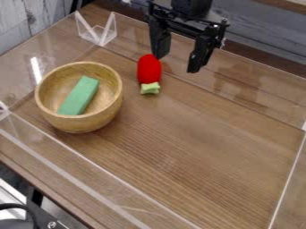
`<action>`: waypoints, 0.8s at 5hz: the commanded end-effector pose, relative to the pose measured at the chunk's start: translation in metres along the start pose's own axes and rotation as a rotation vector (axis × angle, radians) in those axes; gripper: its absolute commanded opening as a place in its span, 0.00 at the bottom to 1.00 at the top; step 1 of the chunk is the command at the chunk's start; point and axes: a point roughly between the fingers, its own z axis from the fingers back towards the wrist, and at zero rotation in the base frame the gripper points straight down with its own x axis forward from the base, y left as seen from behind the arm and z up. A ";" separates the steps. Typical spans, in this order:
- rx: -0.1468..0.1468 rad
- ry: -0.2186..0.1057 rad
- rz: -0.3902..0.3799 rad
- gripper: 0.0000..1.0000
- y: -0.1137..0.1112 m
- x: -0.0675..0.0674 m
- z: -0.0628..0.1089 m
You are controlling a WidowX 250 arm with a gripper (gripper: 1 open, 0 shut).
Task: Remove the green block from the brown bowl and put it on the table
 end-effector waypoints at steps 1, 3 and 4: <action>0.002 0.024 -0.004 1.00 0.003 -0.003 -0.008; 0.001 0.011 0.017 1.00 0.062 -0.039 -0.013; 0.001 0.000 0.034 1.00 0.094 -0.049 -0.013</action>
